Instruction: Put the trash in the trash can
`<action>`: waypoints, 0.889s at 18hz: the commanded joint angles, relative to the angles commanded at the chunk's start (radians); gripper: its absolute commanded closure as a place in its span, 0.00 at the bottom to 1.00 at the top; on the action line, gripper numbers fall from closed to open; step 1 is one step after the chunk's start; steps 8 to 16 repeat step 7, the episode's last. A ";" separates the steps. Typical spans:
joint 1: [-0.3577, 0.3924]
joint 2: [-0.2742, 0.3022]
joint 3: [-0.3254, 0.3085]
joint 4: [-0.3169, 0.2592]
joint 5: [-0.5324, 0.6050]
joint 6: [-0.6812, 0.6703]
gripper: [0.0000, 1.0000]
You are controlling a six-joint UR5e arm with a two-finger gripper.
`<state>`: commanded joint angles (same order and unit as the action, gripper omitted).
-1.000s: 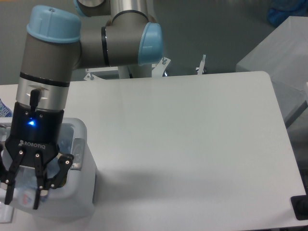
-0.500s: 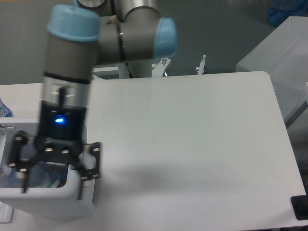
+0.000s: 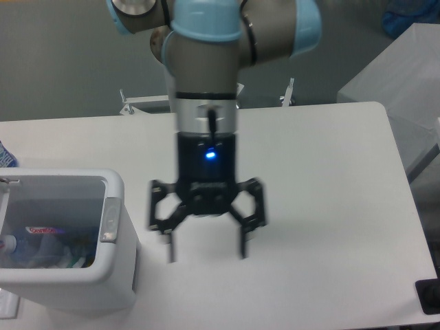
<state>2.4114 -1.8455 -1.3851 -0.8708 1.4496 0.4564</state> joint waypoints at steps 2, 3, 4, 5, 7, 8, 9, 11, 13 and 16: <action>0.011 0.034 -0.021 -0.080 0.011 0.124 0.00; 0.017 0.055 -0.038 -0.111 0.034 0.184 0.00; 0.021 0.077 -0.061 -0.131 0.060 0.240 0.00; 0.022 0.092 -0.084 -0.134 0.080 0.283 0.00; 0.023 0.114 -0.118 -0.129 0.094 0.301 0.00; 0.023 0.114 -0.118 -0.129 0.094 0.301 0.00; 0.023 0.114 -0.118 -0.129 0.094 0.301 0.00; 0.023 0.114 -0.118 -0.129 0.094 0.301 0.00; 0.023 0.114 -0.118 -0.129 0.094 0.301 0.00; 0.023 0.114 -0.118 -0.129 0.094 0.301 0.00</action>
